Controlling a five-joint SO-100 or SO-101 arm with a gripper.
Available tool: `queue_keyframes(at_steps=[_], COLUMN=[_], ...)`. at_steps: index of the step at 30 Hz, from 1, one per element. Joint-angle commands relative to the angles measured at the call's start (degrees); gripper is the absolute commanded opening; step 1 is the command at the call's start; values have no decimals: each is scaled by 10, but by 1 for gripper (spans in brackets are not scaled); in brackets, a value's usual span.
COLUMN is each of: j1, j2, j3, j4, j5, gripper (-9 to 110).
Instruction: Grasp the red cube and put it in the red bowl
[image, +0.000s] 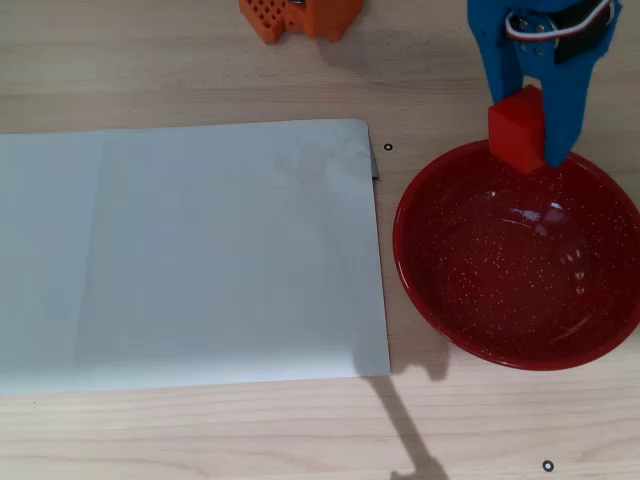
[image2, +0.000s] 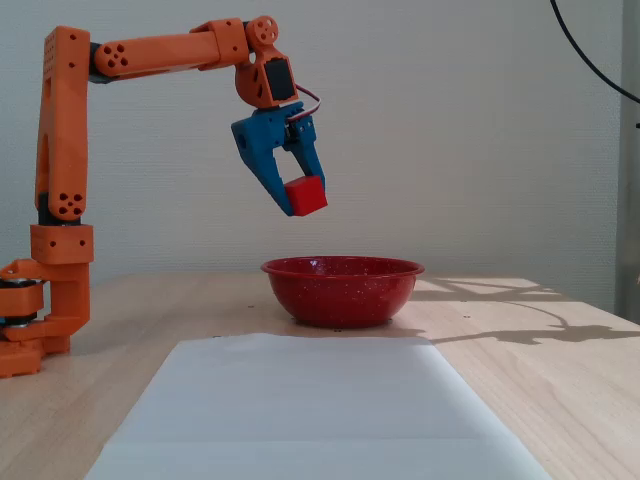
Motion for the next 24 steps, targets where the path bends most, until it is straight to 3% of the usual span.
queue_keyframes(at_steps=[1,4,8,17,24], j1=[10,5,-5,-38,-101], j2=[43,42,48,98,212], j3=[-4,35,52,-5,4], j4=[-54,-98,-119,-55,11], j5=[-2,17,24,25,18], gripper=[25,36,38,0,0])
